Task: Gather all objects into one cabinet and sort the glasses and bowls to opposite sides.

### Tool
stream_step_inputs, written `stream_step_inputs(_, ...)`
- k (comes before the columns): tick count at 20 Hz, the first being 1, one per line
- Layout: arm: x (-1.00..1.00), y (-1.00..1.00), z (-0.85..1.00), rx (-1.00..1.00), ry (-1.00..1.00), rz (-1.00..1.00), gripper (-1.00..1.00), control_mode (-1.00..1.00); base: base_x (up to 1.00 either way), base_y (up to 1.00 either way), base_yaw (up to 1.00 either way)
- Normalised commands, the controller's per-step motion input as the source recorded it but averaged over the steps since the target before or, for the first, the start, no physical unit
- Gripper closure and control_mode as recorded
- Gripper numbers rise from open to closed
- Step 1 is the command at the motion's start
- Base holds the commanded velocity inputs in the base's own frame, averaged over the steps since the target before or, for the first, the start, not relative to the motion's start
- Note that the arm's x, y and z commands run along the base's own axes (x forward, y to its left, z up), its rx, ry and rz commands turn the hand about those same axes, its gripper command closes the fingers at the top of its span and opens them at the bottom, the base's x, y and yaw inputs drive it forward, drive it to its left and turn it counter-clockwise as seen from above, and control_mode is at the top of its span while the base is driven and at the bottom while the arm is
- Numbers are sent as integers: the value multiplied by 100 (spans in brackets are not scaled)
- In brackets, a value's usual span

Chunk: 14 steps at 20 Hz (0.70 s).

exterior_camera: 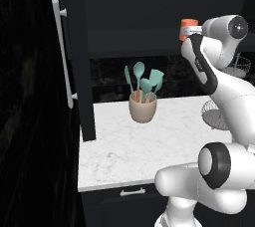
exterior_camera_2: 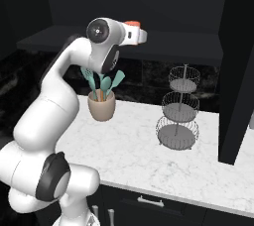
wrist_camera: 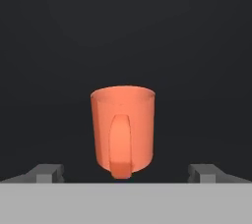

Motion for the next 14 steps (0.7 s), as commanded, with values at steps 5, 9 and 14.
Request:
stream_step_inputs(5, 35, -6, -10, 0, 0, 0, -100, -100, 0, 0, 0)
stream_step_inputs(9, 36, -1, -17, 0, 0, 0, -100, -100, 0, 0, 0)
stream_step_inputs(14, 39, -1, -17, 0, -1, 0, -100, -100, 0, 0, 0)
